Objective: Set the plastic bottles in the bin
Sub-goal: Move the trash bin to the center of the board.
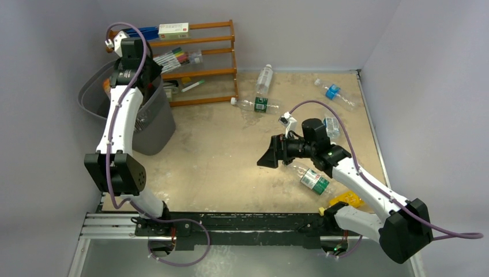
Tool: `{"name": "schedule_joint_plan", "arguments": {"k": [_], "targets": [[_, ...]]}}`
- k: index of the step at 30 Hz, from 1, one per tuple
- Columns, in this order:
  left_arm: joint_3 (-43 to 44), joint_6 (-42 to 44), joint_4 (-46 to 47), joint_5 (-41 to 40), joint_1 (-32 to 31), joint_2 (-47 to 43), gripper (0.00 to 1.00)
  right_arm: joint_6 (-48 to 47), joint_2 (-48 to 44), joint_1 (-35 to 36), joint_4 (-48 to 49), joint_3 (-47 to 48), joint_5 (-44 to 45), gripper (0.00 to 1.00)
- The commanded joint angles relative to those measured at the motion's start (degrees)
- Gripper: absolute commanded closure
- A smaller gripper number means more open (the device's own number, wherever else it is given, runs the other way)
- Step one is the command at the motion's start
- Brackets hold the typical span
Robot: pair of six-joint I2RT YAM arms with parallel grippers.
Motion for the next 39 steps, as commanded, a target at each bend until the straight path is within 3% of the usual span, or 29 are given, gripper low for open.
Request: {"name": "schedule_joint_plan", "arguments": {"k": [1,8,13,29,30,34,36,39], "targets": [[1.66,-5.94,7.84,-2.27,-2.45,-0.17,0.96,-0.81,-0.86,0.32,1.23,1.11,-0.32,0.05],[-2.66,-10.08,12.05,-5.93,-3.71,-0.37,0.97,-0.65,-1.70,0.32,0.63,1.15,-0.10,0.05],[-7.16,-13.29,16.14,-9.39,-3.80,-2.35,0.90,-0.67,-2.51,0.31,-0.68,1.53,0.60,0.05],[-10.13,-26.04,23.81,-13.69,-5.67,1.03,0.88,-0.88,-2.78,0.30,-6.74,5.45,6.02,0.04],[-10.46,-26.47,24.58,-13.80,-5.79,1.05,0.84,-1.03,-2.59,0.30,-7.56,6.03,6.88,0.03],[-10.34,-26.32,26.32,-12.11,-6.26,0.82,0.43,-2.64,-1.08,0.26,-11.87,8.85,11.73,0.01],[-7.92,-24.79,26.03,-7.83,-6.26,1.77,0.34,-3.53,0.14,0.29,-14.71,10.52,12.72,0.01],[-2.03,-21.41,22.71,0.03,-6.91,4.46,0.29,-4.17,1.83,0.25,-17.77,12.83,16.32,0.00]]}}
